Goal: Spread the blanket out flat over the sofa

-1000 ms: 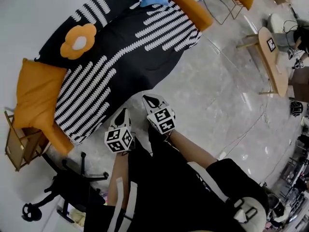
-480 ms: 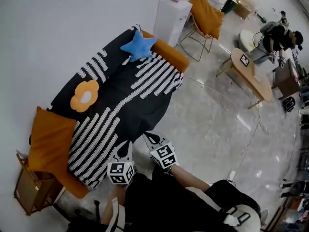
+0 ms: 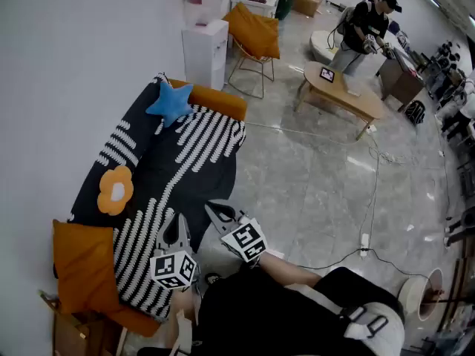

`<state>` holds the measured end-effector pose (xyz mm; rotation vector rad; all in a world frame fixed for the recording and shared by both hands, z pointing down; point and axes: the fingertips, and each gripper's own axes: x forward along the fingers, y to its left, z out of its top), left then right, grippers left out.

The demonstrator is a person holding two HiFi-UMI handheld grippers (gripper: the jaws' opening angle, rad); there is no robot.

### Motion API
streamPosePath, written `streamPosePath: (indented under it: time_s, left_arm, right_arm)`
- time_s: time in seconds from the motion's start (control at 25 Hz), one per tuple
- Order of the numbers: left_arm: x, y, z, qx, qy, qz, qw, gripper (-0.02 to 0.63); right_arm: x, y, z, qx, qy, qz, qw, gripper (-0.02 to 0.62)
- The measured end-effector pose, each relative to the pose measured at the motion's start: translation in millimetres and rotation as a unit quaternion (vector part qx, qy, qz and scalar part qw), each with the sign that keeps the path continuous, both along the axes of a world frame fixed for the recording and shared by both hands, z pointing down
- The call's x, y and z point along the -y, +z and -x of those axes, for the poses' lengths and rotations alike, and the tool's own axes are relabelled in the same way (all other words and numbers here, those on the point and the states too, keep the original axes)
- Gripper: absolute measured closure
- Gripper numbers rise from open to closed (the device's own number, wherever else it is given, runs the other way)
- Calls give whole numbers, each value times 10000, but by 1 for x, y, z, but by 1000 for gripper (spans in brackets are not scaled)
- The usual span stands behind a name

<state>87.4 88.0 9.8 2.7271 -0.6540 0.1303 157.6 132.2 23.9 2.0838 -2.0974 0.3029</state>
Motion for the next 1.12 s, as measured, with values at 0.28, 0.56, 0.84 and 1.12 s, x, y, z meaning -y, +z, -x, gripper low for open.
streamPosePath:
  time_s: [0.28,0.56,0.84,1.12]
  left_arm:
    - [-12,-55,-26,-368,-136,-742,9965,584]
    - [4,-87,-21,-356,-412,-1253,9906,584]
    - [0,-107,-24,-408,-504,-1584,9852,584]
    - [-7,-108,-28,-400,-524,-1532,9860,584]
  right_arm:
    - [-11,-66,-34,-472,194,-644,9966,588]
    - [5,-98,-44,-680,187,-977,9927,588]
    - [6,-116,-47,-793,191,-1205,9894,588]
    - [-4,-124,-49,-846,196,-1256,9883,588]
